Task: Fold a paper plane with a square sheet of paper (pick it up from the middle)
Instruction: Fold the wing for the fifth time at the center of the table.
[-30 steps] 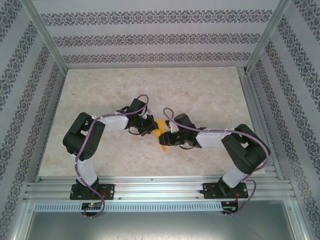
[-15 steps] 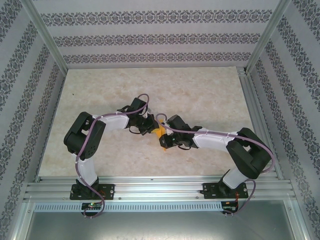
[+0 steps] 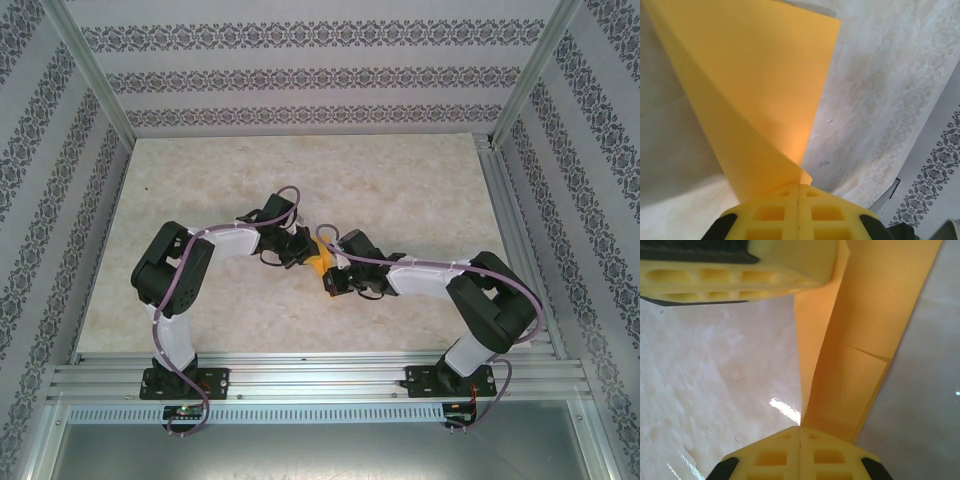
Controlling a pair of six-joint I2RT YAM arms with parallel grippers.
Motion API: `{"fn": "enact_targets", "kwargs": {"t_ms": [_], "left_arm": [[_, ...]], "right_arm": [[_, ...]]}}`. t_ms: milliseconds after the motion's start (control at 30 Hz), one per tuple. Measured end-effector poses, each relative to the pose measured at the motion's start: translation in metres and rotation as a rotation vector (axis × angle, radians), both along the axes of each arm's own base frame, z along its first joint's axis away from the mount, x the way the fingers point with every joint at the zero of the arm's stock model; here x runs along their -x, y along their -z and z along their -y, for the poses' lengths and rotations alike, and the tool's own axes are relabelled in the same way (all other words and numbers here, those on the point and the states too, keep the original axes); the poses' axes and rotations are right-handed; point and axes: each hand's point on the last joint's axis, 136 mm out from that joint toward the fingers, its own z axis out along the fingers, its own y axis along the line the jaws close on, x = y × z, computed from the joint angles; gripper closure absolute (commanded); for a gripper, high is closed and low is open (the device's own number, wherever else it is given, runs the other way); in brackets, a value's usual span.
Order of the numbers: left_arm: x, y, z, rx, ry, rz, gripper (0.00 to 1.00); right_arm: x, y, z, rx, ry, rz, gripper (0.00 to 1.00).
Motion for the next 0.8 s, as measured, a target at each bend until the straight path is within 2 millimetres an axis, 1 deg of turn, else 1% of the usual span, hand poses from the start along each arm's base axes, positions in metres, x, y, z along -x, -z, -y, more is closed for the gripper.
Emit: {"fn": "enact_targets", "kwargs": {"t_ms": [33, 67, 100, 267, 400, 500, 600, 633, 700, 800], "left_arm": [[0.000, 0.001, 0.000, -0.001, 0.001, -0.001, 0.93], [0.000, 0.002, 0.000, -0.003, 0.002, -0.002, 0.93], [0.000, 0.002, 0.000, -0.003, 0.003, -0.003, 0.93], [0.000, 0.003, 0.000, -0.005, 0.005, -0.001, 0.93], [-0.001, 0.002, 0.001, -0.004, 0.006, 0.000, 0.93], [-0.002, 0.001, 0.001, -0.003, 0.007, 0.004, 0.93], [-0.003, 0.000, 0.002, -0.002, 0.009, 0.007, 0.93], [-0.003, 0.000, 0.002, -0.002, 0.010, 0.009, 0.93], [-0.003, 0.000, 0.002, -0.002, 0.011, 0.009, 0.93], [-0.004, -0.001, 0.002, -0.001, 0.011, 0.011, 0.93]], "right_arm": [[0.000, 0.001, 0.001, -0.002, 0.002, -0.003, 0.91], [0.001, 0.001, 0.000, -0.006, 0.003, -0.006, 0.86], [0.001, 0.000, 0.000, -0.008, 0.001, -0.004, 0.79], [0.004, -0.001, 0.000, 0.011, -0.010, 0.003, 0.70], [0.003, -0.003, 0.000, 0.056, -0.020, 0.025, 0.69], [0.000, -0.007, -0.003, 0.078, -0.032, 0.047, 0.70], [-0.005, -0.007, -0.007, 0.103, -0.041, 0.065, 0.73], [-0.005, -0.006, -0.008, 0.112, -0.043, 0.068, 0.77], [-0.006, -0.002, -0.006, 0.131, -0.040, 0.068, 0.81], [-0.006, 0.002, -0.003, 0.149, -0.040, 0.068, 0.91]]}}
